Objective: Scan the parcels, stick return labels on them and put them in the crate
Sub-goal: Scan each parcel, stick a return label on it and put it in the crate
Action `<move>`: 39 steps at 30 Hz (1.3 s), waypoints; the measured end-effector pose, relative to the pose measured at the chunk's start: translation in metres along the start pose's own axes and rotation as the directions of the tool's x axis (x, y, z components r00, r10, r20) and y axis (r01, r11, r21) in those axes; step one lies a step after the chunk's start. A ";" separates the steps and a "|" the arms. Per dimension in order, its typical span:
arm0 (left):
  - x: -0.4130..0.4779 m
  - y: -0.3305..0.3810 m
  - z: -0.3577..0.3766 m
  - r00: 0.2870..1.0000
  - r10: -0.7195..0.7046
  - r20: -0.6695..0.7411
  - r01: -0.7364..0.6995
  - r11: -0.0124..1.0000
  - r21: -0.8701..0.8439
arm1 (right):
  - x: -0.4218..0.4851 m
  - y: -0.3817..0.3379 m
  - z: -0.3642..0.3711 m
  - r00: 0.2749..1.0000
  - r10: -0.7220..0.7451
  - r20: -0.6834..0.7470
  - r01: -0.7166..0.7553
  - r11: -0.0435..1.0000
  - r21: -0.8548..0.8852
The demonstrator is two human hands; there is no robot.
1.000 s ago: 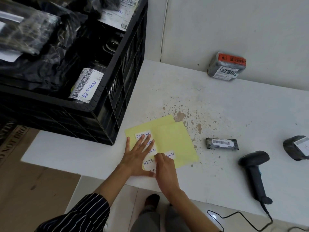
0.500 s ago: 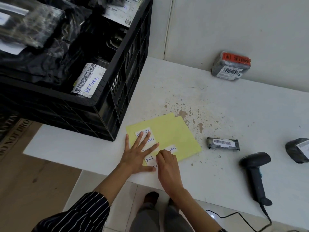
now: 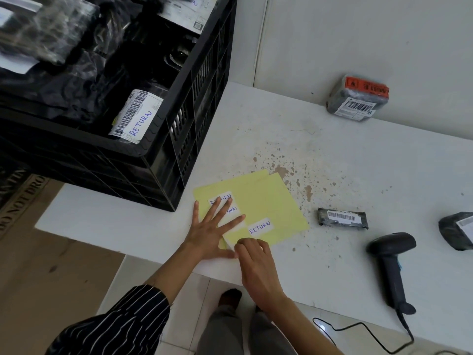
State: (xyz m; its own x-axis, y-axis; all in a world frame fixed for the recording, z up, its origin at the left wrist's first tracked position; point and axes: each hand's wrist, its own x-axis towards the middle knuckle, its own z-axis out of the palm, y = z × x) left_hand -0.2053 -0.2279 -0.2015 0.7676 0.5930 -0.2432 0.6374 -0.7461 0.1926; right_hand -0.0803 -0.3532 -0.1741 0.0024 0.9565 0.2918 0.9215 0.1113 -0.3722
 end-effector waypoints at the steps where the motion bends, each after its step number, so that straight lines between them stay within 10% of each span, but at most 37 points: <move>1: 0.001 0.000 -0.002 1.000 0.003 0.009 -0.003 1.000 -0.001 | -0.002 -0.002 -0.001 1.000 0.015 0.019 -0.015 1.000 0.019; 7: 0.004 0.000 -0.013 0.994 -0.025 0.104 0.021 0.999 0.044 | -0.008 -0.006 -0.024 0.889 0.456 0.042 -0.433 0.808 0.400; 17: 0.023 0.000 -0.057 0.963 0.045 0.266 -0.039 0.999 -0.028 | -0.019 0.092 -0.092 0.651 0.750 -0.116 -0.610 0.608 0.508; 21: 0.039 0.028 -0.069 0.993 0.012 0.116 0.005 0.990 -0.143 | -0.023 0.145 -0.108 0.553 0.823 -0.132 -0.676 0.536 0.506; 30: 0.095 0.142 -0.054 0.978 0.095 -0.186 -0.162 0.908 -0.387 | -0.008 0.199 -0.101 0.664 0.746 -0.054 -0.647 0.609 0.458; 39: 0.132 0.192 -0.024 0.912 0.268 -0.310 -0.318 0.940 -0.126 | -0.009 0.206 -0.088 0.646 0.759 -0.080 -0.662 0.610 0.436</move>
State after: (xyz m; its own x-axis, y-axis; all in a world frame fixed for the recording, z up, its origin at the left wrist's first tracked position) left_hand 0.0199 -0.2857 -0.1734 0.8917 0.4353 0.1240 0.3631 -0.8516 0.3779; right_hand 0.1434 -0.3622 -0.1755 0.7321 0.6808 -0.0235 0.3910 -0.4482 -0.8039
